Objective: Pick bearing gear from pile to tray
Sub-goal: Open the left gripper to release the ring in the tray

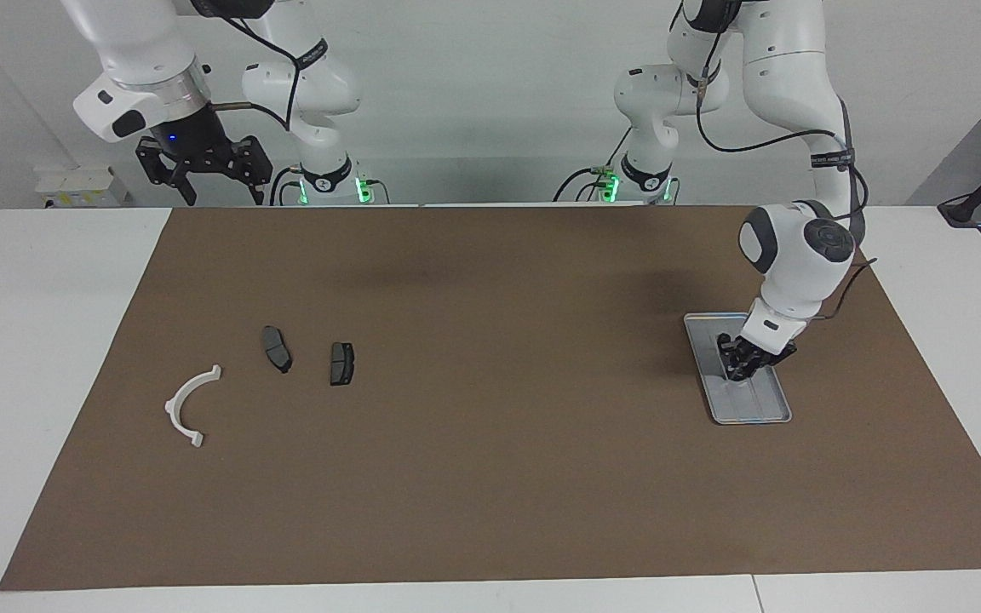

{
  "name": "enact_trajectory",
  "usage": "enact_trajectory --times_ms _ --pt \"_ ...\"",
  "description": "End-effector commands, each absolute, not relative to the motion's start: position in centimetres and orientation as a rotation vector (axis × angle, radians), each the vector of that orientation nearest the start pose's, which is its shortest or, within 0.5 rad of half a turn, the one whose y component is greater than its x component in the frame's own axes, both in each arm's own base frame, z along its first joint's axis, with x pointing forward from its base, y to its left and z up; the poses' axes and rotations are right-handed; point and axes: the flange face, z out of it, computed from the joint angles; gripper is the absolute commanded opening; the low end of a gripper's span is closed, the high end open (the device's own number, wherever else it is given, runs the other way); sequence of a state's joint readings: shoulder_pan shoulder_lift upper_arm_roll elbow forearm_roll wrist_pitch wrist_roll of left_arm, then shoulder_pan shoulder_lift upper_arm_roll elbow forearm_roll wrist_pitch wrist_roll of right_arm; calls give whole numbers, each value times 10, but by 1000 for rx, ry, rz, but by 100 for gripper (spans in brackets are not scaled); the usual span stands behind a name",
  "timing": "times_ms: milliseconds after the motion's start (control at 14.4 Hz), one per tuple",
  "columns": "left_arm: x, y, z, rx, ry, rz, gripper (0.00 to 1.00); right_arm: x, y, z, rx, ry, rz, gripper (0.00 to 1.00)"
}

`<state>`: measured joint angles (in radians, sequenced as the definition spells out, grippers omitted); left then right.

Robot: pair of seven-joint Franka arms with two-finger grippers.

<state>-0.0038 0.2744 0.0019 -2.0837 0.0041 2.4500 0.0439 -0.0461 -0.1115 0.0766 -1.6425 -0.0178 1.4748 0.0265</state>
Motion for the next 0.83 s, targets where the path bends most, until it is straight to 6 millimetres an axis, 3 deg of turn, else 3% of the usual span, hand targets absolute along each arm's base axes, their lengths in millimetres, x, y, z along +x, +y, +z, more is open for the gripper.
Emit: enact_trajectory --times_ms 0,278,347,417,486,625,764 --pt "587 -6 299 -3133 65 -173 0 506 15 646 -3150 25 70 100" --pt "585 -9 295 -3132 72 -190 0 506 15 646 -3150 23 70 100" --pt "585 -10 295 -3132 77 -190 6 506 15 646 -3150 25 70 100" --pt "586 -9 296 -3131 96 -185 47 506 15 646 -3150 25 73 100" --pt "587 -9 299 -3130 112 -171 72 506 15 646 -3150 25 70 100" --pt "592 -8 315 -3133 119 -106 82 506 14 647 -3150 28 68 100" --pt "605 -3 352 -3137 105 -44 96 506 15 647 -3150 25 68 100"
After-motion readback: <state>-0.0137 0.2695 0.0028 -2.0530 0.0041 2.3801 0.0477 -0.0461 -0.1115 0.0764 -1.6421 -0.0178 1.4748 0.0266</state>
